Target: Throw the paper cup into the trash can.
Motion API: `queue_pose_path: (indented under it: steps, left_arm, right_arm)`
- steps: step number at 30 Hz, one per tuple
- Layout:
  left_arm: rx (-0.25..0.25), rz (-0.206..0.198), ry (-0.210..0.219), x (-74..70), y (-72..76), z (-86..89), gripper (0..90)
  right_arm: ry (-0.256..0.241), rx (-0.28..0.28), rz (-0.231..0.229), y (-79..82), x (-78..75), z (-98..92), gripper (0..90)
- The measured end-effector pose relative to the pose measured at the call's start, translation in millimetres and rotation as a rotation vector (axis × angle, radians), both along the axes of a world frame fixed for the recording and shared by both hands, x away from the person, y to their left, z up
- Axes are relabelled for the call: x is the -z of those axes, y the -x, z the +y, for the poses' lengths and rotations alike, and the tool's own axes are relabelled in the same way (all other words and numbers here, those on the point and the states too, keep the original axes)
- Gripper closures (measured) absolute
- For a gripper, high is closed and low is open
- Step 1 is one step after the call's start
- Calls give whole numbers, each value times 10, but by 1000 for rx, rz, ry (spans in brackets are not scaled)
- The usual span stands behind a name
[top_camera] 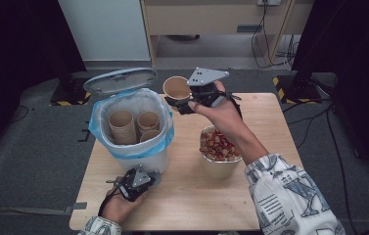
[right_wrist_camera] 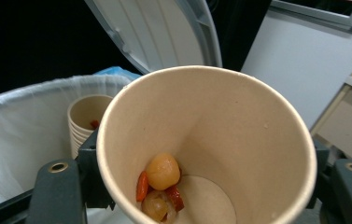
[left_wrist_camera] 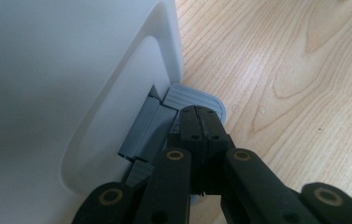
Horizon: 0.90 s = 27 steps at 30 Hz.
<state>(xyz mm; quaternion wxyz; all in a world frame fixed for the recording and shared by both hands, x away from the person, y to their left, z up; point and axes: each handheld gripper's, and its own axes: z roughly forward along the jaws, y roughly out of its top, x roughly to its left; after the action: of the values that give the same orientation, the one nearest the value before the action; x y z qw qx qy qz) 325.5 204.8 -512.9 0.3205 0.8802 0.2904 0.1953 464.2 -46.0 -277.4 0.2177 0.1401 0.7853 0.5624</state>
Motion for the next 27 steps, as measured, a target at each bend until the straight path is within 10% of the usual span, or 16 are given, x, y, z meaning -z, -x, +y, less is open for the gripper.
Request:
queue_pose_path:
  steps: [10, 27]
  left_arm:
    - [1, -1, -2, 0, 0, 0, 897]
    - [2, -1, -1, 0, -1, 1, 897]
  right_arm:
    - [-77, -66, 49, 65, -4, 233, 292]
    - [-37, -131, 105, 135, 130, 571, 285]
